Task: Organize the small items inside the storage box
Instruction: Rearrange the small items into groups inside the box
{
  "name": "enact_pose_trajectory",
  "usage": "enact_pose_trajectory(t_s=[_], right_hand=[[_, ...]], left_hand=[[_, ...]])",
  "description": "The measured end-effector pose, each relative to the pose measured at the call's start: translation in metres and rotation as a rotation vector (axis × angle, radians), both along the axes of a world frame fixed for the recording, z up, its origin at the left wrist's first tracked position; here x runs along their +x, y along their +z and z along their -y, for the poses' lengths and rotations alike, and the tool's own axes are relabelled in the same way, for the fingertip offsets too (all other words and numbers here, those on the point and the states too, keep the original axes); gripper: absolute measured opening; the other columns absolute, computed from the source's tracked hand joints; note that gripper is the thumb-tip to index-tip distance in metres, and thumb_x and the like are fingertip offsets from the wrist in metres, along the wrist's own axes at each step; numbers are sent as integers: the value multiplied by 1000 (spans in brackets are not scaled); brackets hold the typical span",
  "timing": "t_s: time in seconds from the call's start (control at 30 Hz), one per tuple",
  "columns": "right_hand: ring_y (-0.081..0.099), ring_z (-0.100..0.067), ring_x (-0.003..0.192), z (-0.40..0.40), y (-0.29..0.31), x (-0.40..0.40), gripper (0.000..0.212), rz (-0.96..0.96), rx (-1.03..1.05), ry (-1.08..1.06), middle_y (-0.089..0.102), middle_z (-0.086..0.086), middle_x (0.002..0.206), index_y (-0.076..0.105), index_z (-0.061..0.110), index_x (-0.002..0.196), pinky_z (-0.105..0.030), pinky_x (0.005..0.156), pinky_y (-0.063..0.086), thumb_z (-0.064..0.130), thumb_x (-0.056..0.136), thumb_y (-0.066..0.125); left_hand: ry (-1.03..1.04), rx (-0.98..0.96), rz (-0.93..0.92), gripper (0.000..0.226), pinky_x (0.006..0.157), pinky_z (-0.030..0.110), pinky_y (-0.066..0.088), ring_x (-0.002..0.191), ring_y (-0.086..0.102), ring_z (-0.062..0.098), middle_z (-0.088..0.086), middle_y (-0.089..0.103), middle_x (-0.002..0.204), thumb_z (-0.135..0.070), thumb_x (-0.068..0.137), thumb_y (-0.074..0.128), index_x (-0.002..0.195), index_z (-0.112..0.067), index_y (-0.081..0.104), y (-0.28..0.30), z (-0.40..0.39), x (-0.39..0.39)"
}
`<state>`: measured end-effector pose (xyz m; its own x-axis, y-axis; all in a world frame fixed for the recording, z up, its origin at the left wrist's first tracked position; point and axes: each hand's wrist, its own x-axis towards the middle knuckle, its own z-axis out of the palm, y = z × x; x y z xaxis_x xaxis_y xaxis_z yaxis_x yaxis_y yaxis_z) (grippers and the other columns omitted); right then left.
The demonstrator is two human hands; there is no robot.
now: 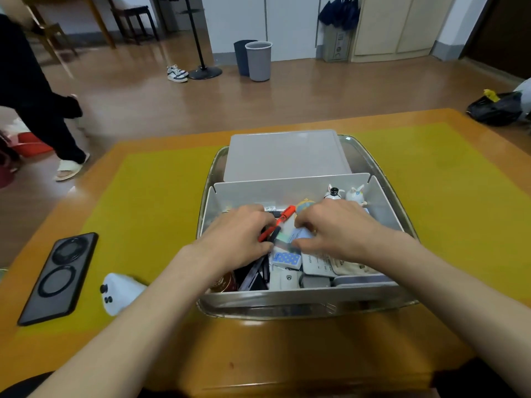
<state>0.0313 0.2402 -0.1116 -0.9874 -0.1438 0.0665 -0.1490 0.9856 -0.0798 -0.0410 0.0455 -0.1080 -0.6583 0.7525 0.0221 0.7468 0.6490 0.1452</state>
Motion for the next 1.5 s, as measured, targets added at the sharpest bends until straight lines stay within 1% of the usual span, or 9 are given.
enact_pose_trajectory(t_s=[0.1,0.2,0.33,0.43,0.5,0.63,0.8,1.1,1.5], right_hand=[[57,-25,78,-2,12,3,27,11,-86,1,57,5,70,64,21,87,-35,55,37,48,85,61],[63,-15,77,-24,34,10,20,-28,-490,-45,70,8,85,72,24,106,-38,71,52,37,93,65],[61,-8,90,-65,47,18,22,-177,-848,-206,67,9,103,64,27,115,-31,80,47,37,101,50],[53,5,86,-87,35,18,20,-221,-768,-303,60,10,105,53,27,124,-17,74,37,31,106,46],[54,5,82,-92,27,18,34,-201,-644,-270,58,10,104,46,23,135,-14,70,36,32,103,54],[62,-22,109,-92,11,19,43,-93,-171,-78,64,2,123,48,23,132,-40,86,49,34,94,66],[61,-27,102,-85,0,15,30,-118,101,5,65,1,111,64,20,119,-41,77,48,33,92,66],[56,-15,113,-87,-7,13,39,-162,-87,-32,68,10,119,64,25,127,-30,83,45,31,89,74],[57,-12,111,-83,-8,9,32,-145,-187,-24,70,11,115,68,26,118,-32,90,49,27,87,77]], left_hand=[[-13,-12,-9,29,70,36,51,98,58,21,-6,56,102,-43,85,67,111,-30,65,-4,-3,-2],[-17,-8,-12,31,66,33,44,99,59,21,-9,56,102,-44,85,65,115,-35,65,-8,-5,-7],[-15,-33,7,35,66,33,42,98,58,19,-11,55,100,-58,86,59,113,-35,64,-8,-9,-8],[1,-50,-11,33,66,34,44,97,58,19,-9,55,99,-57,88,55,109,-33,65,-5,-14,-7],[15,-54,-26,31,65,34,45,93,58,20,-9,56,98,-53,89,53,108,-32,66,-2,-17,-5],[24,-34,-29,31,67,34,48,93,59,20,-9,58,100,-48,90,51,112,-32,66,-1,-24,-1],[-12,5,34,32,76,36,51,99,58,17,-11,60,105,-51,93,49,113,-32,65,-1,-31,7],[-162,1,123,45,85,35,53,104,54,6,-17,59,114,-63,89,50,122,-34,61,-11,-39,23],[-180,16,165,41,69,31,52,87,57,4,-16,64,103,-64,88,50,112,-35,65,-12,-39,26]])
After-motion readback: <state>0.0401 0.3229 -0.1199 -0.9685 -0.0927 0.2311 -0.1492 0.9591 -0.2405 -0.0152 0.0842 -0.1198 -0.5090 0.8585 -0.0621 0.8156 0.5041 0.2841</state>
